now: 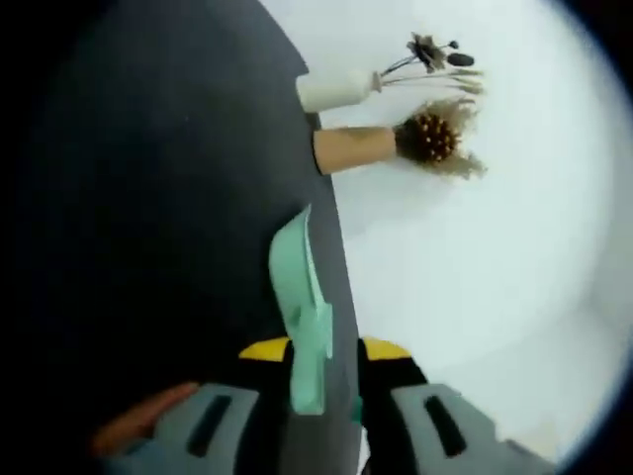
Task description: Pick up the broom and sweep the trash on the tabletop into the dustpan.
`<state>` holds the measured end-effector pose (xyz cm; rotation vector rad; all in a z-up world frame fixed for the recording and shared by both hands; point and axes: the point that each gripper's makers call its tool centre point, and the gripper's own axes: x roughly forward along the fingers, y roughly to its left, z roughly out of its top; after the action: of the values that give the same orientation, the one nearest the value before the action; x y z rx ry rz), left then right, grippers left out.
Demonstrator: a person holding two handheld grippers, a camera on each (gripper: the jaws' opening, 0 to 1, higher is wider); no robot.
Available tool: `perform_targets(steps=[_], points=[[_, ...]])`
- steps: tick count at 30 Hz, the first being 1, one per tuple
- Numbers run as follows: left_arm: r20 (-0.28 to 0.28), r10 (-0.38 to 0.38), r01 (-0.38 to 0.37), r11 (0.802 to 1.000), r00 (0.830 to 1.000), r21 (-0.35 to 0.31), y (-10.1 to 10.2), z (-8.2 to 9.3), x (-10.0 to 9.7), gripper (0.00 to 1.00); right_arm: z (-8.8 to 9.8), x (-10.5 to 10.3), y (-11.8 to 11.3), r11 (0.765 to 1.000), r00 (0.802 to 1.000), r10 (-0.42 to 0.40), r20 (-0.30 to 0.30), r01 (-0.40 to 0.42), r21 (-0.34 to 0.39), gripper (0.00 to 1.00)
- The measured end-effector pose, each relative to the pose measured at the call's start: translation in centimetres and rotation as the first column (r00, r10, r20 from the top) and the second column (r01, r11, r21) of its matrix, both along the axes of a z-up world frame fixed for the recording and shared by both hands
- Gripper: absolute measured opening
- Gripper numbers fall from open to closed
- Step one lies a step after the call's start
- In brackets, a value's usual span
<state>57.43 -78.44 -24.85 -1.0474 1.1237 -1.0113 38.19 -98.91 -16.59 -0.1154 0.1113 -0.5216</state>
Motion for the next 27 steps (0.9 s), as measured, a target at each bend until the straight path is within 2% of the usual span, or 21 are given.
perform_targets(steps=[3, 7, 9, 10, 12, 13, 14, 15, 16, 17, 18, 19, 21, 23, 27], points=[[0.024, 0.007, -0.007, 1.0, 1.0, -0.022, 1.0, 0.9, -0.5, 0.29, 0.0, 0.3, 0.0, 1.0, 1.0, 0.005, -0.004, -0.005, -0.001, 0.02], [0.059, 0.004, -0.003, 1.0, 0.998, -0.02, 2.1, 1.0, -0.8, 0.33, -0.2, 0.7, 0.6, 0.999, 0.999, 0.032, -0.015, -0.032, -0.013, 0.02], [0.112, 0.066, -0.063, 0.998, 0.992, -0.03, 3.0, 1.4, 0.4, 0.32, -0.2, 1.2, 1.3, 0.997, 0.997, 0.067, -0.028, -0.068, -0.032, 0.02], [0.141, 0.125, -0.12, 0.992, 0.982, -0.041, 3.7, 1.6, 0.6, 0.32, -0.1, 1.5, 1.7, 0.996, 0.996, 0.076, -0.036, -0.078, -0.048, 0.02], [0.177, 0.187, -0.178, 0.982, 0.966, -0.067, 4.6, 1.8, 1.0, 0.31, 0.1, 1.7, 3.7, 0.986, 0.991, 0.121, -0.05, -0.126, -0.11, 0.02], [0.16, 0.183, -0.176, 0.983, 0.97, -0.06, 4.8, 1.5, 0.9, 0.31, 0.5, 2.1, 3.6, 0.984, 0.99, 0.126, -0.058, -0.132, -0.121, 0.02], [0.117, 0.188, -0.181, 0.981, 0.975, -0.069, 4.8, 1.1, 0.5, 0.28, 0.7, 2.3, 3.8, 0.983, 0.991, 0.124, -0.059, -0.131, -0.128, 0.02], [0.075, 0.149, -0.143, 0.986, 0.986, -0.082, 4.7, 0.8, -0.4, 0.22, 0.6, 2.3, 4.3, 0.982, 0.99, 0.126, -0.061, -0.133, -0.135, 0.02], [0.039, 0.134, -0.132, 0.99, 0.99, -0.049, 4.8, -0.3, -1.0, 0.11, 0.6, 2.5, 4.7, 0.98, 0.989, 0.129, -0.067, -0.138, -0.144, 0.02], [0.034, 0.162, -0.162, 0.987, 0.986, -0.012, 5.0, -1.1, -1.0, 0.11, 0.4, 2.6, 5.1, 0.978, 0.989, 0.132, -0.073, -0.142, -0.153, 0.02], [0.052, 0.144, -0.143, 0.989, 0.988, -0.034, 4.8, -0.6, -1.6, 0.11, 0.4, 2.7, 5.3, 0.976, 0.988, 0.131, -0.081, -0.143, -0.166, 0.02], [0.078, 0.116, -0.114, 0.993, 0.99, -0.026, 4.7, -0.6, -2.4, 0.11, 0.4, 3.4, 4.5, 0.974, 0.988, 0.126, -0.09, -0.14, -0.177, 0.02], [0.073, 0.094, -0.092, 0.995, 0.993, -0.034, 4.6, -0.1, -3.2, 0.12, 0.2, 3.3, 4.8, 0.973, 0.988, 0.124, -0.093, -0.14, -0.184, 0.02], [0.091, 0.092, -0.089, 0.995, 0.992, -0.036, 4.4, 0.1, -3.5, 0.12, 0.2, 3.3, 4.6, 0.973, 0.987, 0.126, -0.096, -0.142, -0.18, 0.02], [0.096, 0.069, -0.07, 0.998, 0.993, -0.001, 4.0, -0.6, -4.0, 0.11, 0.2, 3.2, 4.5, 0.975, 0.988, 0.125, -0.089, -0.139, -0.171, 0.02]])
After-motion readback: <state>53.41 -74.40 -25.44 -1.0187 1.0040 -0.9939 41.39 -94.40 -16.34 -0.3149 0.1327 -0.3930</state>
